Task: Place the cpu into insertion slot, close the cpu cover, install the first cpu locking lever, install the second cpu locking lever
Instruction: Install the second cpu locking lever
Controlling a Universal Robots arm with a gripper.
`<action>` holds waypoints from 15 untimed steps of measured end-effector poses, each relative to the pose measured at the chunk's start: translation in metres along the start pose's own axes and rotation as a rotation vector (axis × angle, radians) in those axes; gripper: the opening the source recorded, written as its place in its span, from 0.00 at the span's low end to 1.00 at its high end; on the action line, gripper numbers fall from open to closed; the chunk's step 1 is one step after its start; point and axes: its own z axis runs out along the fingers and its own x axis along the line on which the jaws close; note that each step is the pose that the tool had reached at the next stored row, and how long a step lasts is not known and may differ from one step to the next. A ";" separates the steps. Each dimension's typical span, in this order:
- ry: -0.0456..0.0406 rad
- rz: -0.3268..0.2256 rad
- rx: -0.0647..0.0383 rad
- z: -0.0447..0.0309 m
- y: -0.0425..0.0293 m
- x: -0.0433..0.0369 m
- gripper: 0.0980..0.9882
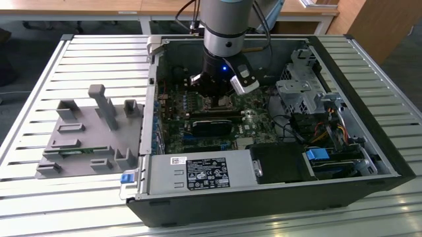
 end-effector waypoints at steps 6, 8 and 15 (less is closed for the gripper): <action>-0.0012 -0.001 -0.044 0.0041 -0.0044 0.0009 0.01; -0.0014 -0.001 -0.053 0.0038 -0.0087 0.0013 0.01; -0.0018 -0.001 -0.065 0.0040 -0.0174 0.0075 0.01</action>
